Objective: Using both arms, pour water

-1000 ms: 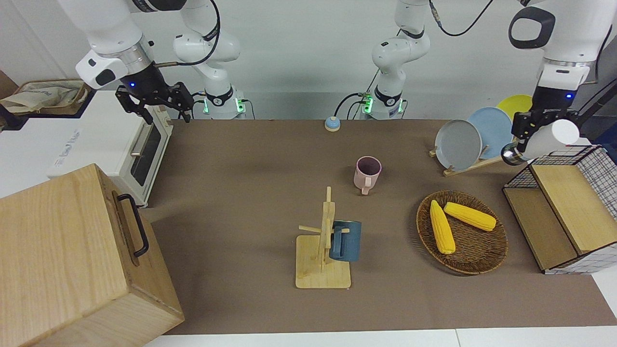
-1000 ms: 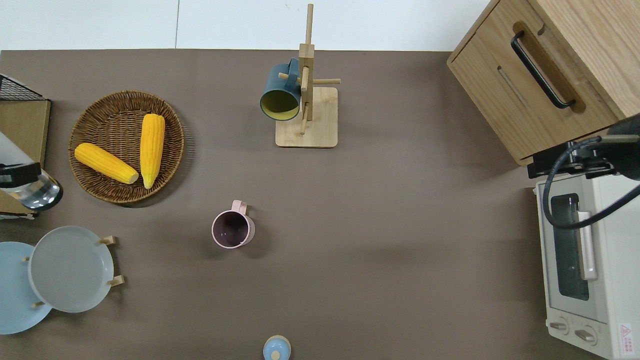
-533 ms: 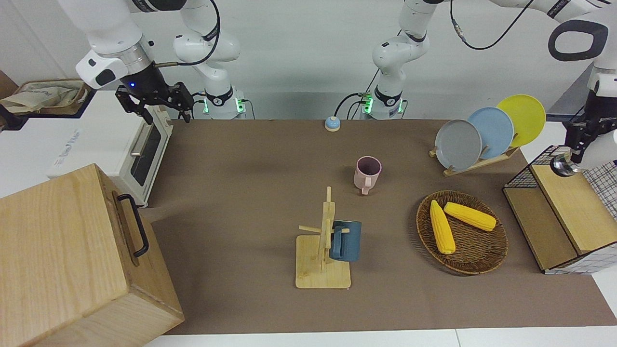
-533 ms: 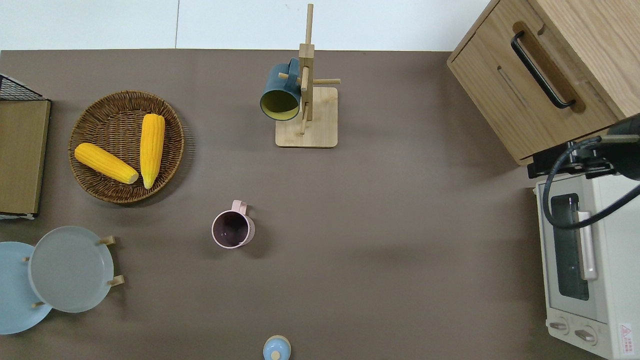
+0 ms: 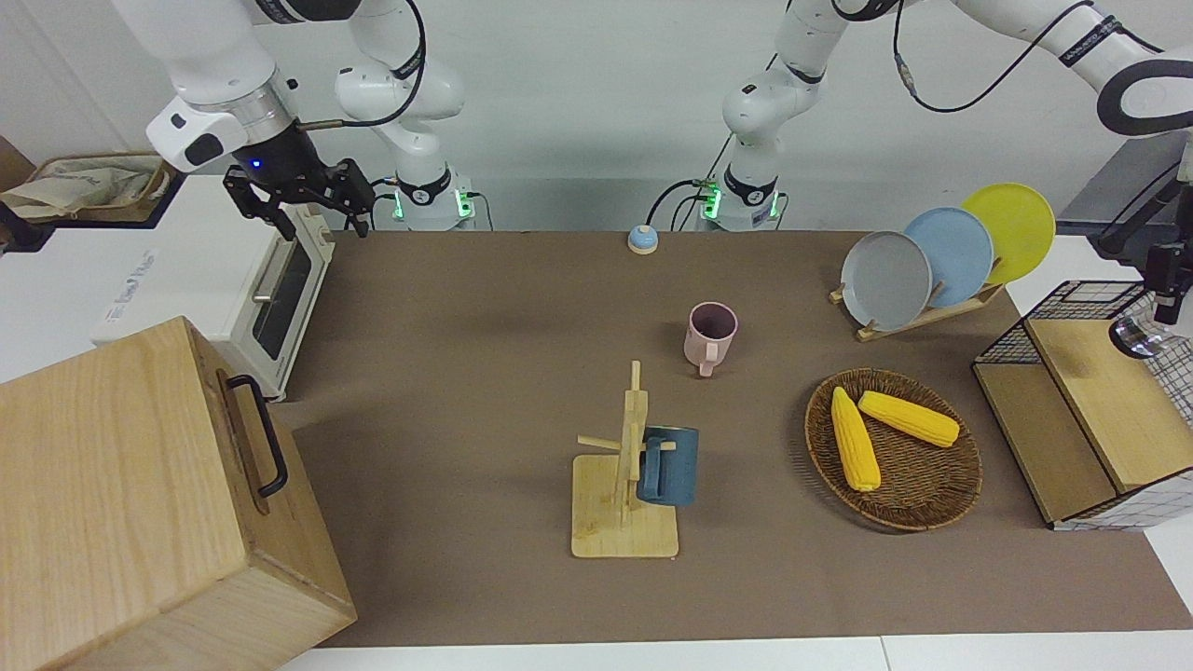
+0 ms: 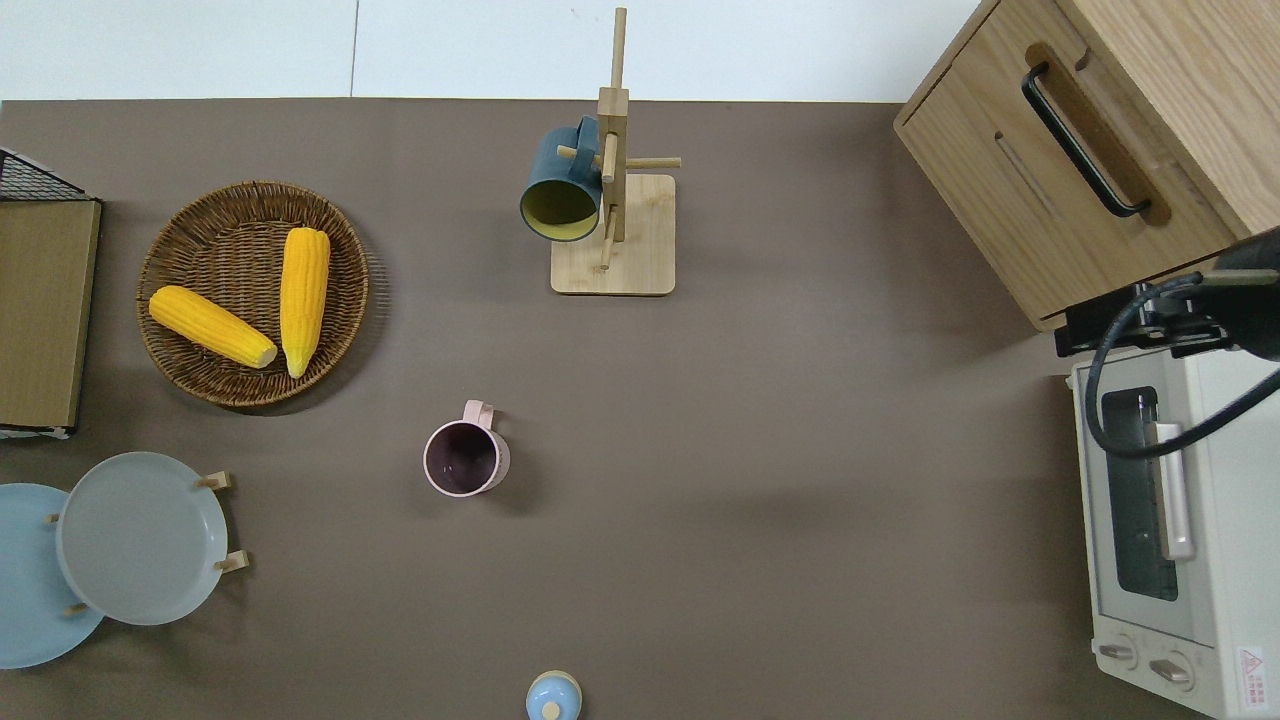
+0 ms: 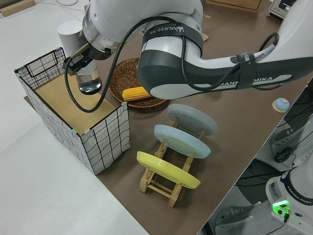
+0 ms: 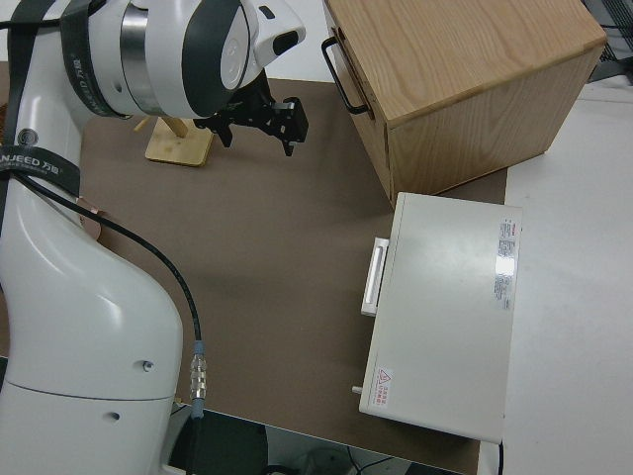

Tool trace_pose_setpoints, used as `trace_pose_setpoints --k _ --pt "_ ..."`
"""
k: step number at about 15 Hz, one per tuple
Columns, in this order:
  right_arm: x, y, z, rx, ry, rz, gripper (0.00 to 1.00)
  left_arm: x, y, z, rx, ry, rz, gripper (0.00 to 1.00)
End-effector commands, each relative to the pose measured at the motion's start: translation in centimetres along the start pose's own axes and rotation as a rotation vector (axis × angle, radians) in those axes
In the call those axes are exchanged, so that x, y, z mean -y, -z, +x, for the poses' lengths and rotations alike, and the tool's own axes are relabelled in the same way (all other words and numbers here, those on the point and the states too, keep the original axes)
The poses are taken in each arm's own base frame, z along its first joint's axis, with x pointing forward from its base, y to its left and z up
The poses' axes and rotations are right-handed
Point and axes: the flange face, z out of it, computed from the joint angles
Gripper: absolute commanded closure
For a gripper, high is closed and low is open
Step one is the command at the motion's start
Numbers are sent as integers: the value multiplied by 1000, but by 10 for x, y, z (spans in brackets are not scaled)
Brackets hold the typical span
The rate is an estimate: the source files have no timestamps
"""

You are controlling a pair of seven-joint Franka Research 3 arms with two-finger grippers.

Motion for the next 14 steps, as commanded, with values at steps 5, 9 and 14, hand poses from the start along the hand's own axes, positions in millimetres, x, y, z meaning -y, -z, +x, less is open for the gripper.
trace_pose_setpoints --k 5,9,14 --pt "-1 -1 -5 3 18 20 7 17 -49 -7 -114 -53 -57 940" --pt "-1 -1 -5 5 18 19 7 23 -64 -12 -124 -108 -27 934" --pt "-1 -1 -5 5 18 19 7 27 -75 -18 -111 -117 -31 919"
